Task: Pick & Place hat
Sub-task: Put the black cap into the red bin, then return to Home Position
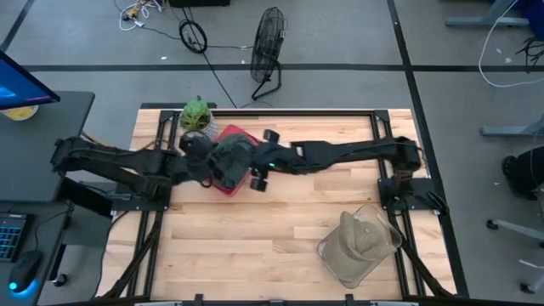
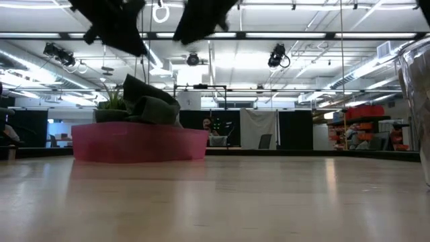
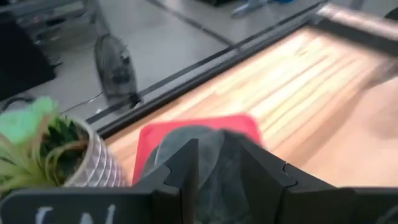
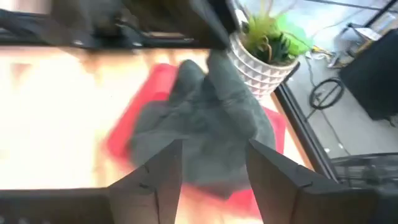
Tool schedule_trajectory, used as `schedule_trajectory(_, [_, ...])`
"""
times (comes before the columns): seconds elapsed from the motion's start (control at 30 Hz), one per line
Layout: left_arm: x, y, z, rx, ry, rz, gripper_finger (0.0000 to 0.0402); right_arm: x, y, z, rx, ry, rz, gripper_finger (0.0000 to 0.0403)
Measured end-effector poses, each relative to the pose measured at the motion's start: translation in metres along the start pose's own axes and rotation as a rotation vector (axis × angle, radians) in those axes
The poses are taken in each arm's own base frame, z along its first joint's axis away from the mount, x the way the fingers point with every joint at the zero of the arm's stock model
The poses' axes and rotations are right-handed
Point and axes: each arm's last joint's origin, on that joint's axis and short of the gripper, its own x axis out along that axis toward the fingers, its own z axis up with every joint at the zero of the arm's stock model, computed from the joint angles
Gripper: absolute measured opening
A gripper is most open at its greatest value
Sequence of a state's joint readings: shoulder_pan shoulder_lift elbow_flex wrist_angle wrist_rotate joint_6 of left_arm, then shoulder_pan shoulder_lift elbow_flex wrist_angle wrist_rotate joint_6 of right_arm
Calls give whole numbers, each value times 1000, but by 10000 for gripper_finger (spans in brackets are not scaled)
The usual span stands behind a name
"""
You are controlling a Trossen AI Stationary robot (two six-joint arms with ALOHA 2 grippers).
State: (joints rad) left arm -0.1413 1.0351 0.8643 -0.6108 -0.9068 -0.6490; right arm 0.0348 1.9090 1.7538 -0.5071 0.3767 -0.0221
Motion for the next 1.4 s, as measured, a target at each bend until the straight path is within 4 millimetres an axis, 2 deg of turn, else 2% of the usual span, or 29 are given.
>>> schedule_trajectory(0.1, [20,-9,-17,32,50,58,115,-47,4,10,32,-35,37,166])
schedule_trajectory(0.2, [39,-15,-36,35,110,118,115,-86,6,13,42,-38,72,156])
schedule_trajectory(0.37, [63,-16,-67,28,219,205,114,-132,6,12,75,-49,101,137])
schedule_trajectory(0.43, [71,-16,-79,4,296,207,113,-143,7,9,81,-29,103,129])
schedule_trajectory(0.57, [82,-15,-103,-1,415,216,102,-151,10,1,73,25,93,114])
schedule_trajectory(0.73, [85,-17,-111,21,433,224,82,-153,11,-5,69,78,55,94])
schedule_trajectory(0.8, [81,-20,-106,21,442,202,76,-153,11,-7,77,92,52,85])
schedule_trajectory(0.9, [64,-27,-91,32,455,143,70,-160,8,-9,66,107,42,70])
schedule_trajectory(1.07, [22,-29,-61,39,409,81,69,-176,3,-19,91,176,28,49])
schedule_trajectory(1.23, [-20,-19,-38,16,251,13,69,-195,4,-24,76,158,-35,43])
schedule_trajectory(1.4, [-53,3,-26,-2,188,-143,69,-219,4,-33,50,173,-10,43])
